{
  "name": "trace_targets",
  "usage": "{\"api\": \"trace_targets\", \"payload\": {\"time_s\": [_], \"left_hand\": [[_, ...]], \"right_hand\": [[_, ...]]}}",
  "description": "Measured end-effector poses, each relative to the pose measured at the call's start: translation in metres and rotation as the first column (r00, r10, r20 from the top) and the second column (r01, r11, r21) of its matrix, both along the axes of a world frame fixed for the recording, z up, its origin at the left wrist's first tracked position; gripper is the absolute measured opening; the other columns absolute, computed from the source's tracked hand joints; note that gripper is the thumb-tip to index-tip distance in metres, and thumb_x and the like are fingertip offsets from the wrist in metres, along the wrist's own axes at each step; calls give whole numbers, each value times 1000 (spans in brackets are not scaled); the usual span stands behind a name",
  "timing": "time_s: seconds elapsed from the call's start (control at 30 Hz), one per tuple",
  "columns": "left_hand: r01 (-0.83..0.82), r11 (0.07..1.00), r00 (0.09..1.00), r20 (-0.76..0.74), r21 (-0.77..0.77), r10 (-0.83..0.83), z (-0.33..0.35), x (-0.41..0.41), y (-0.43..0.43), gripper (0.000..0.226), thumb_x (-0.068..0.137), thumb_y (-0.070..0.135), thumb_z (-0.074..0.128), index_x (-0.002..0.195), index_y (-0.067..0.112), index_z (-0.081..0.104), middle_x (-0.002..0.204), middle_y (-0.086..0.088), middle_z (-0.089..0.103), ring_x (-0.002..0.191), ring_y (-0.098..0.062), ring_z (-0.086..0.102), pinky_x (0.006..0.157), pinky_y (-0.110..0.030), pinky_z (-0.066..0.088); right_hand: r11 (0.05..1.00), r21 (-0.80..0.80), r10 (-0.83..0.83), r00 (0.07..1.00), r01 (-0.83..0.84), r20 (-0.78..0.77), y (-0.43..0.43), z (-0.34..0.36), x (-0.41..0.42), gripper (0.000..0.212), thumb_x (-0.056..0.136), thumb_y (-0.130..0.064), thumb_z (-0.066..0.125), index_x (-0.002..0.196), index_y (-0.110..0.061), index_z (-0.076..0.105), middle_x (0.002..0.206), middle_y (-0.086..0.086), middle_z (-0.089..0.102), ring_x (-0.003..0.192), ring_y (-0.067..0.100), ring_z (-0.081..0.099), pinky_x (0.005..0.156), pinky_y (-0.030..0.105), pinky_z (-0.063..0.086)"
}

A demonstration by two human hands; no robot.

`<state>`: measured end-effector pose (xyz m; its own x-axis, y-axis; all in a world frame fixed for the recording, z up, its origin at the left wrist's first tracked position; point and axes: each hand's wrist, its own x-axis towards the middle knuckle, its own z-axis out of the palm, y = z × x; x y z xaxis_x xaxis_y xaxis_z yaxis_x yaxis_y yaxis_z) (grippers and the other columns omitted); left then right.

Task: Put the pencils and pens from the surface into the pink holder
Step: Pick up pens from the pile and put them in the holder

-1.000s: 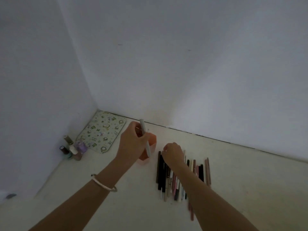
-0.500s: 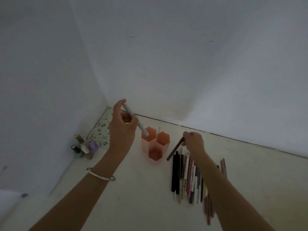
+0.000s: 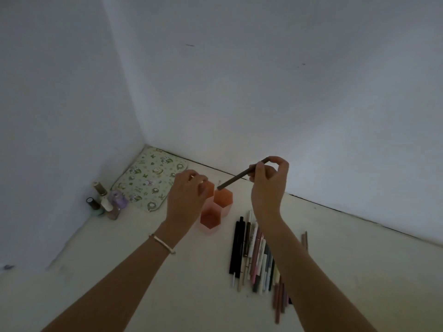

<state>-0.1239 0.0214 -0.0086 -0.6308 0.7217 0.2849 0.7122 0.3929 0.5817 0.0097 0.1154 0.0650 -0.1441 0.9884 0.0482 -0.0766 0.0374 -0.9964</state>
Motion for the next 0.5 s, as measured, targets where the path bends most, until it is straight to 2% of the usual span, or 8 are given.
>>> {"api": "trace_targets", "payload": {"time_s": [0.07,0.17,0.23,0.27,0.33,0.37,0.43,0.5], "left_hand": [[-64,993,997,39,94,61,5,-1,-6,25,92,27,53,112,19,67,116,1,57,106,-15,53,84,-27,49],[-142,967,982,151,213,111,18,-8,-20,27,90,8,52,111,18,65,110,5,59,90,-8,57,78,-28,54],[-170,956,974,190,240,125,26,-9,-30,29,88,1,51,108,19,63,106,8,59,84,-5,56,75,-27,54],[-173,955,970,208,243,123,30,-6,-33,29,87,0,51,105,19,63,103,10,59,82,-4,55,75,-26,53],[-158,957,966,240,245,98,38,4,-39,22,86,7,51,99,22,61,98,11,60,80,-2,56,71,-24,52],[-140,960,965,251,241,77,42,12,-40,16,86,16,49,96,23,60,94,13,60,79,-1,58,69,-20,51],[-81,974,964,266,213,22,44,31,-39,12,87,27,47,87,27,59,82,17,61,73,3,60,62,-11,47],[20,996,939,341,92,-50,36,53,-34,16,90,20,50,77,27,56,69,16,60,62,4,60,53,-8,45]], "right_hand": [[993,110,40,997,-48,68,-7,-10,-8,19,98,-9,49,111,-23,43,88,9,71,77,12,68,74,21,56],[949,270,96,965,-163,244,-14,-26,-21,22,99,-19,50,110,-35,40,89,-1,69,77,4,66,65,12,50],[912,314,144,921,-266,363,-18,-37,-28,22,99,-21,49,108,-39,39,86,-7,66,71,7,64,61,17,52],[892,318,163,886,-320,434,-19,-43,-29,19,99,-22,49,108,-37,40,85,-6,65,70,10,63,63,25,54],[858,305,180,798,-414,575,-22,-54,-33,13,98,-24,50,109,-29,46,93,-4,64,80,12,61,72,36,55],[850,292,180,763,-438,620,-23,-57,-33,15,96,-27,51,111,-27,50,100,-6,62,87,10,58,78,35,54],[860,285,169,764,-423,623,-21,-59,-29,24,93,-31,53,116,-26,52,110,-9,59,92,6,55,82,29,52],[879,321,124,819,-353,561,-14,-53,-19,27,91,-25,53,118,-24,52,108,-9,59,88,7,56,78,27,50]]}}
